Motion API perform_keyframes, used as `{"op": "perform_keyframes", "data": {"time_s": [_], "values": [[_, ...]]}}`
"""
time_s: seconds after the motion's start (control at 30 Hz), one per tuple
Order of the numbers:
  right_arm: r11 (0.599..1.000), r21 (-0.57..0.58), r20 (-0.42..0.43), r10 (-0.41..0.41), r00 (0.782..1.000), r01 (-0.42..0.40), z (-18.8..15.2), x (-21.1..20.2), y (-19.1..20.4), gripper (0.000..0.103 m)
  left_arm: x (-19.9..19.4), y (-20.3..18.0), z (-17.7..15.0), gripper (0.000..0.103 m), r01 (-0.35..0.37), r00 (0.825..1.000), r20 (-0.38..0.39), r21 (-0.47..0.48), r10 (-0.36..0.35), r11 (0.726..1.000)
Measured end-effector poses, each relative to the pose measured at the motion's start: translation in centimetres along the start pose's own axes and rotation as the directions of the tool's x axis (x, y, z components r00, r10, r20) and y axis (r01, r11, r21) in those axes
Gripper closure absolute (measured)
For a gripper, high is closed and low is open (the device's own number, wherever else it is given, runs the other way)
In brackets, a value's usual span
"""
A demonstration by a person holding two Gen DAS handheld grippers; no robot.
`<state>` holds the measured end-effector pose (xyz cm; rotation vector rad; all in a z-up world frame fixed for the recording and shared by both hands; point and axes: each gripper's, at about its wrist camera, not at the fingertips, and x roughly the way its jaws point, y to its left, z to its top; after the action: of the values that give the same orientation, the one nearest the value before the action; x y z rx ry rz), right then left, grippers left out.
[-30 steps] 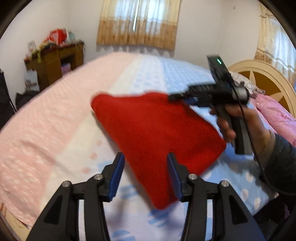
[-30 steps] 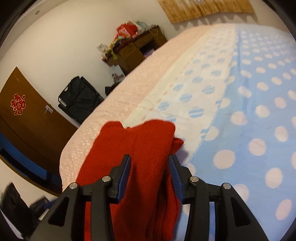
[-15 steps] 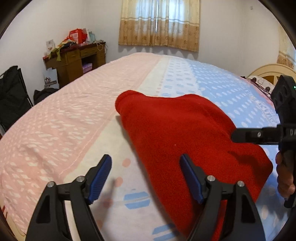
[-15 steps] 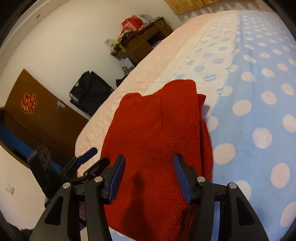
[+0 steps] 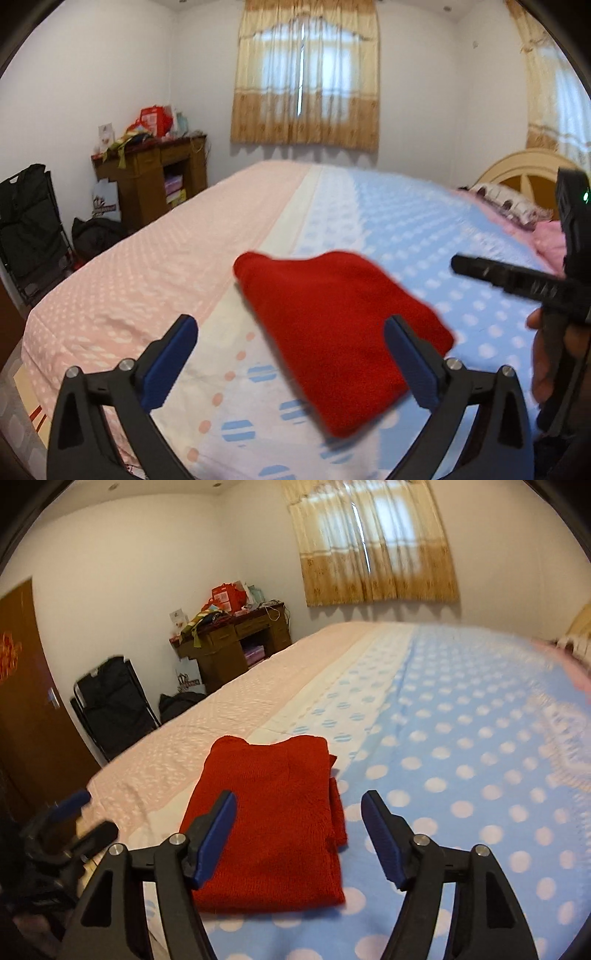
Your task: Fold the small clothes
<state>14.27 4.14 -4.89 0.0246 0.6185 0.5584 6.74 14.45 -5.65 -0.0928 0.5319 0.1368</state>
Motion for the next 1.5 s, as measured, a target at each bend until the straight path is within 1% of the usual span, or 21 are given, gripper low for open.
{"op": "perform_keyframes", "data": {"time_s": [0.13, 0.23, 0.33, 0.5, 0.83, 1.1, 1.5], "values": [[0.998, -0.057, 0.058, -0.027, 0.998, 0.030, 0.0, -3.0, 1.4, 0.031, -1.4, -0.4, 0.6, 0.000, 0.029, 0.999, 0.041, 0.002, -0.029, 1.000], [0.997, -0.070, 0.081, -0.022, 0.996, 0.027, -0.1, -4.8, 2.0, 0.030, -1.9, -0.6, 1.0, 0.000, 0.037, 0.998, 0.057, 0.002, -0.037, 0.999], [0.995, -0.093, 0.099, -0.030, 0.995, 0.039, -0.3, -5.2, 2.7, 0.030, -2.7, -0.7, 1.0, 0.000, 0.041, 0.996, 0.077, 0.000, -0.041, 0.999], [0.994, -0.103, 0.111, -0.021, 0.994, 0.032, -0.5, -5.5, 3.1, 0.030, -3.1, -1.0, 1.2, 0.000, 0.037, 0.995, 0.094, 0.010, -0.038, 0.999], [0.995, -0.097, 0.105, -0.022, 0.994, 0.032, -0.8, -5.9, 3.1, 0.029, -3.1, -1.8, 0.7, 0.000, 0.039, 0.995, 0.089, 0.020, -0.041, 0.999], [0.995, -0.093, 0.110, -0.022, 0.994, 0.032, -0.9, -5.9, 3.1, 0.029, -3.1, -1.8, 0.7, 0.000, 0.039, 0.995, 0.086, 0.017, -0.041, 0.999], [0.996, -0.086, 0.094, -0.016, 0.995, 0.024, -1.3, -5.9, 3.5, 0.029, -3.1, -1.8, 0.6, 0.000, 0.039, 0.996, 0.086, 0.017, -0.040, 0.999]]}}
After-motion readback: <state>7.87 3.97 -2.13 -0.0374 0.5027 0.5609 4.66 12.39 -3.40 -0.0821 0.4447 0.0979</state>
